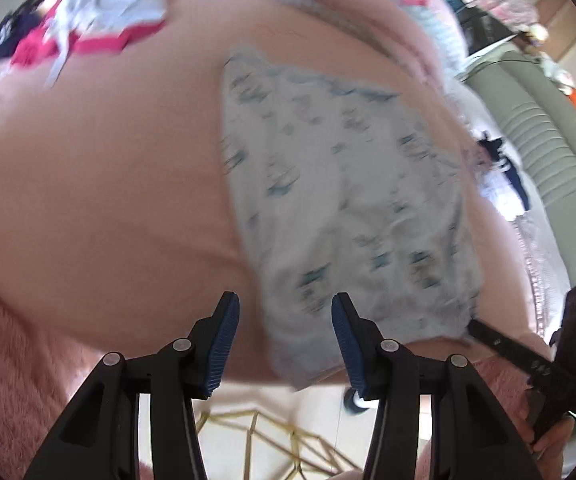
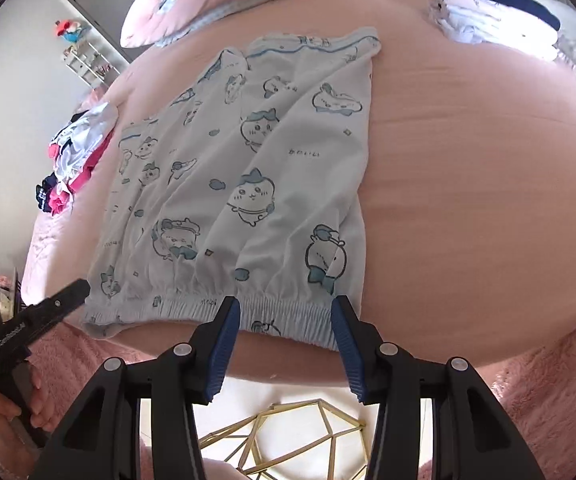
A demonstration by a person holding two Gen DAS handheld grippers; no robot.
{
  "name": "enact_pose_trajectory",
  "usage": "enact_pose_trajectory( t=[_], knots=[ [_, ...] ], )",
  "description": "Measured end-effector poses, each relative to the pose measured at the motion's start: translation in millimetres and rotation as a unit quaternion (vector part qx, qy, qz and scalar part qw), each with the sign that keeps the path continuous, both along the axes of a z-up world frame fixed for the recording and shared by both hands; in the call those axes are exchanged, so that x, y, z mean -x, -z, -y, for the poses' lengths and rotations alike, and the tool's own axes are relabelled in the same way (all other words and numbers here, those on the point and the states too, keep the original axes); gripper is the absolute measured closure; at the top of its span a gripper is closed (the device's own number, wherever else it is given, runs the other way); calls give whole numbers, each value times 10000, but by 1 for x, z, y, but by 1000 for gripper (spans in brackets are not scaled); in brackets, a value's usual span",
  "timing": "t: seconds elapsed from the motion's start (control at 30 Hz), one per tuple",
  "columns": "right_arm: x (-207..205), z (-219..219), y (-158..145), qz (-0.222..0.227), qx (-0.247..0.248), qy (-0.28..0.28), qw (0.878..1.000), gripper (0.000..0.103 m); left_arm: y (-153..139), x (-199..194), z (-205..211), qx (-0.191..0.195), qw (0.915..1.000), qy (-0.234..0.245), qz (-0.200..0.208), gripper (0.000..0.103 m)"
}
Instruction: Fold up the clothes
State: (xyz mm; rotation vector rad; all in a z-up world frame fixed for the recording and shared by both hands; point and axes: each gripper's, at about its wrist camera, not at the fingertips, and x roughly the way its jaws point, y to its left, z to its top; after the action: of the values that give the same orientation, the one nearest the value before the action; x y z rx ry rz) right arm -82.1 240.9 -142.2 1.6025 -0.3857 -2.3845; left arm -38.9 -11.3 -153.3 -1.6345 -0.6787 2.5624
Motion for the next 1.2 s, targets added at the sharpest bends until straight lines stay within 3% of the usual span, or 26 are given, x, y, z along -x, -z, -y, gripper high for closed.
enact_pose_trajectory(
  t=[0.03,0.1,0.13,0.2,0.27,0.33,0.47,0.57,0.6,0.67,0.77,0.8,0.9,1.1,1.13,1.2],
  knots=[
    [0,0,1,23,64,-12,10000,56,6,-2,2,-103,9999,-31,121,58],
    [-3,6,2,21,156,-167,9997,71,8,-8,6,-263,9996,-10,122,58],
    [-2,8,2,49,233,-223,9995,73,8,-9,5,-287,9995,15,124,58],
    [-5,8,2,52,49,-80,9999,81,8,-9,4,-335,9993,65,130,58],
    [-8,1,-3,-6,-126,202,9997,83,8,-10,4,-383,9991,115,135,58],
    [-11,-10,-8,-86,-161,454,9988,80,10,-9,6,-458,9988,106,137,58],
    [-20,-34,9,346,48,608,9975,80,11,-9,14,-563,9983,47,148,58],
    [-23,-38,11,390,281,602,9970,78,10,-8,9,-456,9988,116,120,58],
    [-23,-40,13,402,427,582,9966,67,10,-4,7,-485,9987,118,110,58],
    [-24,-42,16,425,718,540,9950,52,13,-6,14,-1010,9949,66,44,53],
    [-24,-47,22,456,1145,494,9911,53,22,-9,30,-1872,9822,-164,77,52],
    [-25,-51,23,445,1237,559,9898,54,23,-9,31,-1920,9812,-167,86,52],
    [-24,-57,27,448,1269,612,9890,62,21,-7,26,-1755,9844,-82,138,53],
    [-23,-50,25,427,1097,450,9920,64,18,-10,21,-1435,9896,11,113,54],
    [-22,-48,24,426,1070,423,9924,66,17,-11,19,-1310,9913,34,82,59],
    [-22,-43,23,426,1016,368,9932,81,16,-12,15,-1117,9937,108,66,73]
  ],
)
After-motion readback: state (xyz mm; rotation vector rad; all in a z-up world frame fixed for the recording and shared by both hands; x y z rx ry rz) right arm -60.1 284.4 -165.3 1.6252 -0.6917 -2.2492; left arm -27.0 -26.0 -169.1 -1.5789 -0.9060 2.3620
